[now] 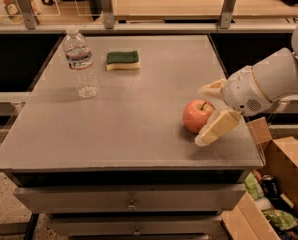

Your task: Move apple near sponge

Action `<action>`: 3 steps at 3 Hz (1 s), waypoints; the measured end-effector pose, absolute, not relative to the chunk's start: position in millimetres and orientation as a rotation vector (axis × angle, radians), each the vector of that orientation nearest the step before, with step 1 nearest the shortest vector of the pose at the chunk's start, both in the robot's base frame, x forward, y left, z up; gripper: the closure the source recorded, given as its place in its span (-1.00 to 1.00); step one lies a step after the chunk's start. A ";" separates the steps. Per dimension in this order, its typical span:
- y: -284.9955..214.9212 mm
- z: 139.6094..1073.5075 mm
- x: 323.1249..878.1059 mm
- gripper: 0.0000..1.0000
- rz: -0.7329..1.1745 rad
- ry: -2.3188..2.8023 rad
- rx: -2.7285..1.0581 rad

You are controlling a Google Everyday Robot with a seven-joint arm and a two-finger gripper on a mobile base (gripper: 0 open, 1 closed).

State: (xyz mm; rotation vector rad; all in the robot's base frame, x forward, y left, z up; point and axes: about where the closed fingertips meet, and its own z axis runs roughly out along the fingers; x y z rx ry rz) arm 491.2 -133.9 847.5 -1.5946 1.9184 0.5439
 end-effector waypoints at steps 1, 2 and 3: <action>-118.1 837.9 495.3 -0.17 0.584 1.852 -1.641; -107.6 838.5 498.4 0.28 0.633 1.787 -1.663; -93.7 854.9 508.6 0.73 0.665 1.709 -1.696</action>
Offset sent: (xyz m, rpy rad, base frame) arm 0.0116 0.0353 -0.0058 0.1283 -0.0298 0.1651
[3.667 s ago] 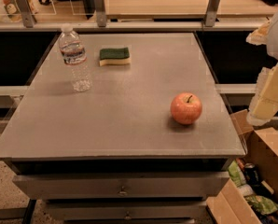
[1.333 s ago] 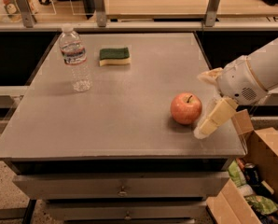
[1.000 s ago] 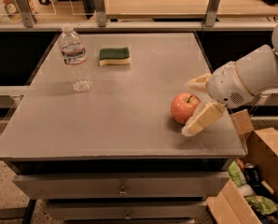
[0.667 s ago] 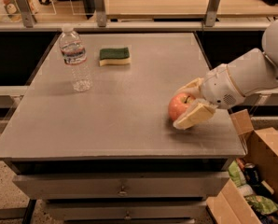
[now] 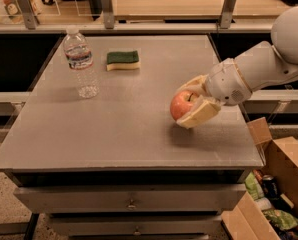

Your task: Move apple near sponge

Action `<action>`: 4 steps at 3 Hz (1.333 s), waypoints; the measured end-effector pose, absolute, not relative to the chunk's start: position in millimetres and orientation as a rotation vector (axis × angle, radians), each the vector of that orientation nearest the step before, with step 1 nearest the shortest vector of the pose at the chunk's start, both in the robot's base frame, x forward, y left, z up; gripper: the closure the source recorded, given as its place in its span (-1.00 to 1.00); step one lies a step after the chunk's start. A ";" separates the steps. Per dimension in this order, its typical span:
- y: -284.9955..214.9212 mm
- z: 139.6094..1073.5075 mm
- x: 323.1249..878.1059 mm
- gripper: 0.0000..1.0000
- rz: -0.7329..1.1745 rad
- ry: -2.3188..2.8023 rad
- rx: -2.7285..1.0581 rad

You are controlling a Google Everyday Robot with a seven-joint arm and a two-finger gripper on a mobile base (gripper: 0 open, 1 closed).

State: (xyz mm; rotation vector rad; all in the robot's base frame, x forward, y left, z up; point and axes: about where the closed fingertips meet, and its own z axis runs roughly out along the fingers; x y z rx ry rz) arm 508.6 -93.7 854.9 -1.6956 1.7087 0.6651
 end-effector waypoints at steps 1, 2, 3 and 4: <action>-70.8 881.7 540.2 1.00 0.638 1.626 -1.750; -41.4 901.7 585.9 1.00 0.582 1.552 -1.780; -20.5 904.6 638.7 1.00 0.509 1.529 -1.772; -8.9 895.6 682.7 1.00 0.454 1.561 -1.699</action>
Offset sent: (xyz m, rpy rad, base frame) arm 0.1401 0.0890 0.0758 0.0028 -0.2349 0.1168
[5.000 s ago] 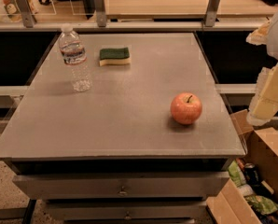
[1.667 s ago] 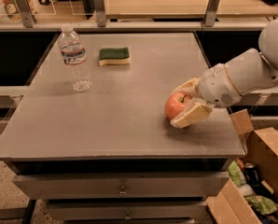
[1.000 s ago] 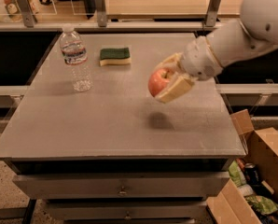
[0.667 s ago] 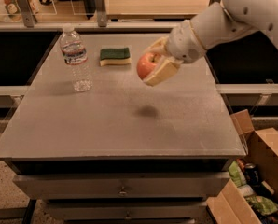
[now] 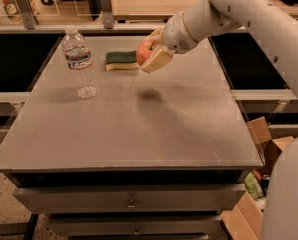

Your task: Move apple near sponge

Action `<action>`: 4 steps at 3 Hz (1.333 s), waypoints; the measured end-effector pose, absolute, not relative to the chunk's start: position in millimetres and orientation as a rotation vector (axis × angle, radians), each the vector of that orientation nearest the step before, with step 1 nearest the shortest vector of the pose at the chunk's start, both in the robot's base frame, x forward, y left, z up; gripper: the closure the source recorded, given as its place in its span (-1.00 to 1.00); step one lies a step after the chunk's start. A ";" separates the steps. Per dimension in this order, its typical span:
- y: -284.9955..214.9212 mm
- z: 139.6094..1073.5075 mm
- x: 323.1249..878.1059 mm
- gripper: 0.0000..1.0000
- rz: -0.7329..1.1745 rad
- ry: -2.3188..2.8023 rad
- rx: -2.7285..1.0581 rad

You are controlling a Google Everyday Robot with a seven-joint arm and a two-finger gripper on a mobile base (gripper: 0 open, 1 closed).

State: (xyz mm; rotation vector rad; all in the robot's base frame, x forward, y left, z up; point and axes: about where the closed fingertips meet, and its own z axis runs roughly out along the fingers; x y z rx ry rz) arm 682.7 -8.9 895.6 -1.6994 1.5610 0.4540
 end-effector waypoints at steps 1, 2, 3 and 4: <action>-1.3 881.2 713.1 1.00 0.414 1.605 -1.602; 4.3 863.4 729.5 0.65 0.414 1.640 -1.552; 8.8 846.6 734.6 0.19 0.430 1.674 -1.541; 14.0 838.6 734.2 -0.28 0.443 1.694 -1.553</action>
Offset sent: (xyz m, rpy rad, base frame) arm 0.0661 0.0128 -0.0495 0.0617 0.0081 -0.1948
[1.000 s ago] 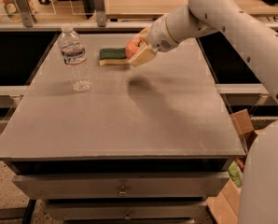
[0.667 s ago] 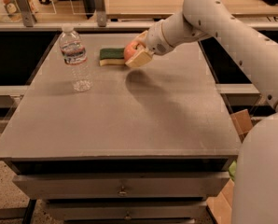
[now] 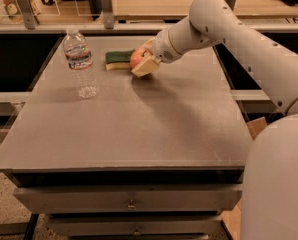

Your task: Move apple near sponge

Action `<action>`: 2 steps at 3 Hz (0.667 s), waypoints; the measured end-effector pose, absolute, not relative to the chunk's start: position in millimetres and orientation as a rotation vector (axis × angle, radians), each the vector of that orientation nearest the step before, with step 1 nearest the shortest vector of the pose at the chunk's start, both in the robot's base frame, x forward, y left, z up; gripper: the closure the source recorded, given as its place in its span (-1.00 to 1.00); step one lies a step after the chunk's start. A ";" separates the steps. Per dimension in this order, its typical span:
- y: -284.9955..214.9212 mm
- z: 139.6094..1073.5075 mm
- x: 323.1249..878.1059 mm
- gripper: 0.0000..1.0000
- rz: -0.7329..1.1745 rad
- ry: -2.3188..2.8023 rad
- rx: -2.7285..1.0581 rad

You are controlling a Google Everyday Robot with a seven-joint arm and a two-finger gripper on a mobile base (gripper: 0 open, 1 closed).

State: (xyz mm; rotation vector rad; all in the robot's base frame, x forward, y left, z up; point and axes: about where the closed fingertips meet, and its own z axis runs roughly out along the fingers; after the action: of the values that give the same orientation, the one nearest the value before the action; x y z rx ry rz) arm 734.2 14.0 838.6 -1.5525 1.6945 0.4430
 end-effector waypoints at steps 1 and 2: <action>14.1 839.4 733.8 -0.74 0.445 1.699 -1.555; 14.1 839.7 733.7 -1.00 0.445 1.699 -1.555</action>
Offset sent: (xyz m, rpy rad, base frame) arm -0.0103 -0.0152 0.0045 -0.0393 0.0406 0.0012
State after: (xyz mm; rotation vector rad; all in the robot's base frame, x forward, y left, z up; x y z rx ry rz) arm 733.7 14.1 839.7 -1.5551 1.6990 0.4453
